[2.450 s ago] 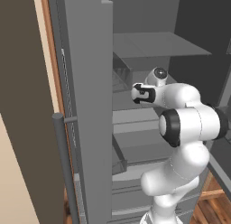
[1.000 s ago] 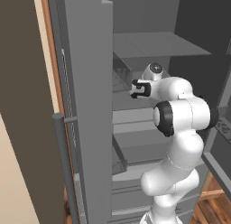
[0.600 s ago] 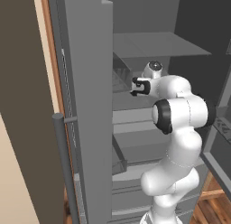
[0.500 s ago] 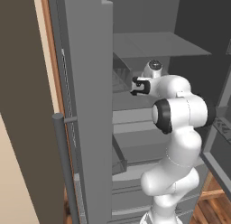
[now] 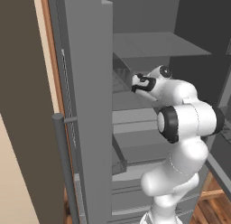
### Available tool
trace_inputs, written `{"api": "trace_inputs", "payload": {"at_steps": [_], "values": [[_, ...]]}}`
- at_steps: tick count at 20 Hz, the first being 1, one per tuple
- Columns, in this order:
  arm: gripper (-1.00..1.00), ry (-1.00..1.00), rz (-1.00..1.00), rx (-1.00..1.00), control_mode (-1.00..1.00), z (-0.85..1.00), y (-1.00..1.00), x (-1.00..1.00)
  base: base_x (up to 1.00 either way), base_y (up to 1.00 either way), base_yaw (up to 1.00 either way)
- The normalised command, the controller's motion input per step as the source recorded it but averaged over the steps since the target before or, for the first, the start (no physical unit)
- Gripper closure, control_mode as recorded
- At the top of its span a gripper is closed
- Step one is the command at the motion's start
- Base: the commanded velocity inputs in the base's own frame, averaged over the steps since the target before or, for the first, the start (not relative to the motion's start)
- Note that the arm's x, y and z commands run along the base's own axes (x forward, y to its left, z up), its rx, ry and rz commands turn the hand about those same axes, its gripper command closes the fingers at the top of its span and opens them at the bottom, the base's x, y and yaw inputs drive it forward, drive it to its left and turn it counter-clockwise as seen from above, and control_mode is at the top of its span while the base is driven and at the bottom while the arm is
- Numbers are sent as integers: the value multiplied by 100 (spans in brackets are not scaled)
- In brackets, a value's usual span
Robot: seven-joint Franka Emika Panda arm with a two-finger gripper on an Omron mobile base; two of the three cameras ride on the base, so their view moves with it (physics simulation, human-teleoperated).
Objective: Pick up the apple and banana from the fridge and place one fruit on each plate on the dining counter.
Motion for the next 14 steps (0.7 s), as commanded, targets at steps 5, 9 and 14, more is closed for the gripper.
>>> {"api": "trace_inputs", "payload": {"at_steps": [5,9,14], "values": [[100,-39,-5,21,-100,12,-5,-90,0,0,0],[100,-7,-1,-8,-100,78,0,-89,0,0,0],[100,0,0,-42,-100,100,0,-98,0,0,0]]}}
